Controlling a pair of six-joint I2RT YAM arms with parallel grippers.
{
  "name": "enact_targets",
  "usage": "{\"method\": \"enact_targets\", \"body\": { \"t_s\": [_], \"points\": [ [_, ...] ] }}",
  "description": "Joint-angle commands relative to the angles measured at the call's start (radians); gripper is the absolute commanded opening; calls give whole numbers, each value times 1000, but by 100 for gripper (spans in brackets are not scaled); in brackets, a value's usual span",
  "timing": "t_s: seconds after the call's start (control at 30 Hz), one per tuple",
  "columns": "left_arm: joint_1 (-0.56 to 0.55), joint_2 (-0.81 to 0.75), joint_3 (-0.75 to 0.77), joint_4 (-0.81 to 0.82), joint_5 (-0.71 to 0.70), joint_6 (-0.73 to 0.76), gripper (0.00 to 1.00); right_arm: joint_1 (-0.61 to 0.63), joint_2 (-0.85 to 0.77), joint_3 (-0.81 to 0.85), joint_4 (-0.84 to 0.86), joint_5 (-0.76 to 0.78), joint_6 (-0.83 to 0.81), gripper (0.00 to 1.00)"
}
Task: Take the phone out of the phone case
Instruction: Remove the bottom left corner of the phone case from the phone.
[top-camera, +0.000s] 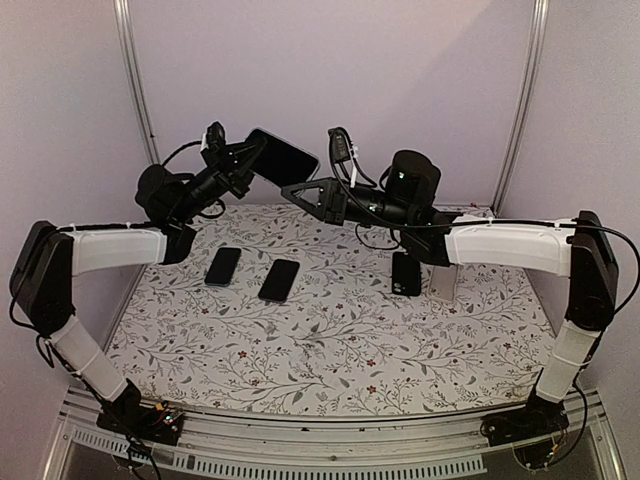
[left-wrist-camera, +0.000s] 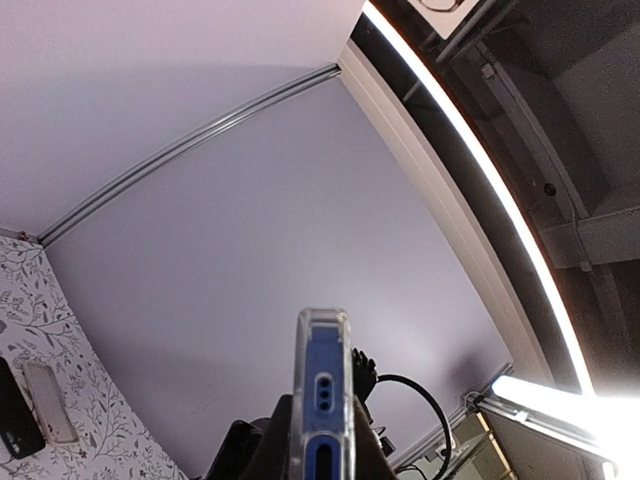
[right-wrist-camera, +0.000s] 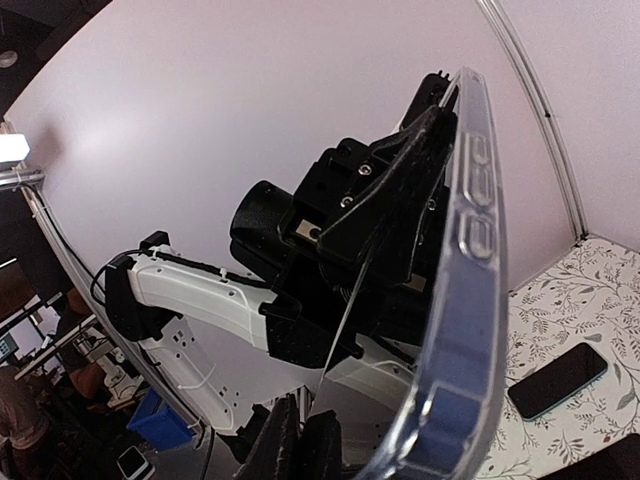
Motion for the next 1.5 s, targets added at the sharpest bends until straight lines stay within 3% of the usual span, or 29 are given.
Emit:
{"method": "enact_targets", "body": {
  "t_s": [0.0, 0.1, 0.27, 0.63, 0.8, 1.03, 1.47],
  "points": [
    [-31, 22, 40, 64, 35, -235, 0, 2, -3, 29, 5, -43, -181, 0],
    [-45, 53, 27, 126, 35, -343, 0, 2, -5, 49, -33, -35, -263, 0],
    [-47, 36, 27, 97, 48, -359, 0, -7, -10, 68, -99, 29, -394, 4],
    [-45, 78, 33, 166, 62, -475, 0, -61, -46, -2, -97, 35, -395, 16],
    [-39, 70, 28, 147, 62, -458, 0, -69, -62, -27, -95, 32, -396, 29],
    [-25, 51, 22, 129, 52, -412, 0, -78, -77, -80, -38, 18, -323, 41],
    [-18, 44, 35, 134, 40, -361, 0, -99, -88, -138, 107, -27, -75, 47]
  ]
}}
